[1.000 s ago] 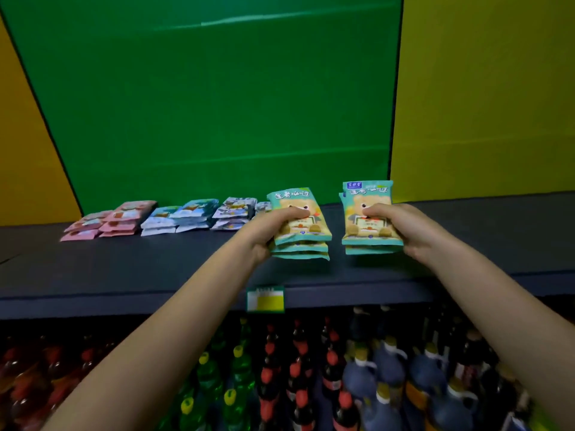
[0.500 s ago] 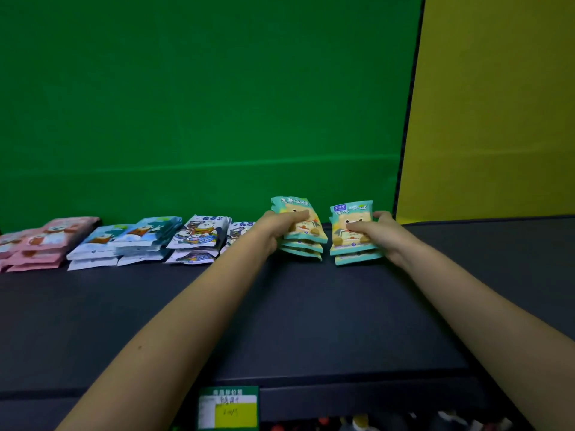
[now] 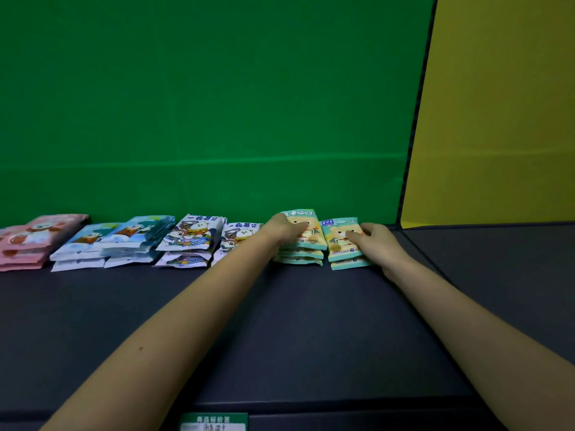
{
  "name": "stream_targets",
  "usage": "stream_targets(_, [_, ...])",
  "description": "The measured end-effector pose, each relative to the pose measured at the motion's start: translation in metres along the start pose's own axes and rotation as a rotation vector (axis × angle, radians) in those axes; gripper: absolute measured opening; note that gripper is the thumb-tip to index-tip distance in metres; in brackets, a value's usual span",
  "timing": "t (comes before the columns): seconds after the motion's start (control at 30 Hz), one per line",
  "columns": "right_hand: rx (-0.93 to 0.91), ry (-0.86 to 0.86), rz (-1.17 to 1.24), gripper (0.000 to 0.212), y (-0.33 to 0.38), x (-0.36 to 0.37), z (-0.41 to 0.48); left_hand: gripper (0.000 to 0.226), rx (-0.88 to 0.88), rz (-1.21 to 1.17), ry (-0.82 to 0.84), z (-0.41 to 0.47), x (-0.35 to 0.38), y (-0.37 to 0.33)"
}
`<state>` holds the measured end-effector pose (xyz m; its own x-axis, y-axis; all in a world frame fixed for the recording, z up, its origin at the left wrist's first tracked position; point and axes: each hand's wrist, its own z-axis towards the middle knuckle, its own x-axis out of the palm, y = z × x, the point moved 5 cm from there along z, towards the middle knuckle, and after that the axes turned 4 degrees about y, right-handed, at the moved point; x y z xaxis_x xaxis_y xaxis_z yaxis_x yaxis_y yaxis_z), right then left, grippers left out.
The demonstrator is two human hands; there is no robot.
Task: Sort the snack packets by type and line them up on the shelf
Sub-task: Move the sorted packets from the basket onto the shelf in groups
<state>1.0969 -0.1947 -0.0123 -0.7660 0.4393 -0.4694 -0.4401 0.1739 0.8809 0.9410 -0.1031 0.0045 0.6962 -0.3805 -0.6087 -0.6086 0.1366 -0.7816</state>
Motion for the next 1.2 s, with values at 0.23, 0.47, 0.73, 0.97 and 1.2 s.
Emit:
stream_targets(0.23, [-0.200,-0.098,-0.342,0.040,0.013,0.000,-0.009,0.055,0.255,0.304,-0.215,-0.019,-0.017,-0.019])
stream_targets(0.47, [-0.500,-0.068,-0.442,0.016,0.069,0.010,-0.050,0.025,0.521,0.583,-0.381,-0.075,-0.089,0.015])
stream_targets(0.73, [-0.682,0.154,-0.525,0.014,0.142,0.117,-0.110,0.026,0.392,0.530,-0.534,-0.152,-0.199,0.134])
stream_targets(0.97, [-0.670,0.299,-0.623,0.017,0.192,0.238,-0.153,0.017,0.244,0.563,-0.615,-0.211,-0.291,0.241])
stream_targets(1.2, [-0.572,0.313,-0.542,0.018,0.225,0.352,-0.185,0.022,0.163,0.602,-0.560,-0.238,-0.353,0.322])
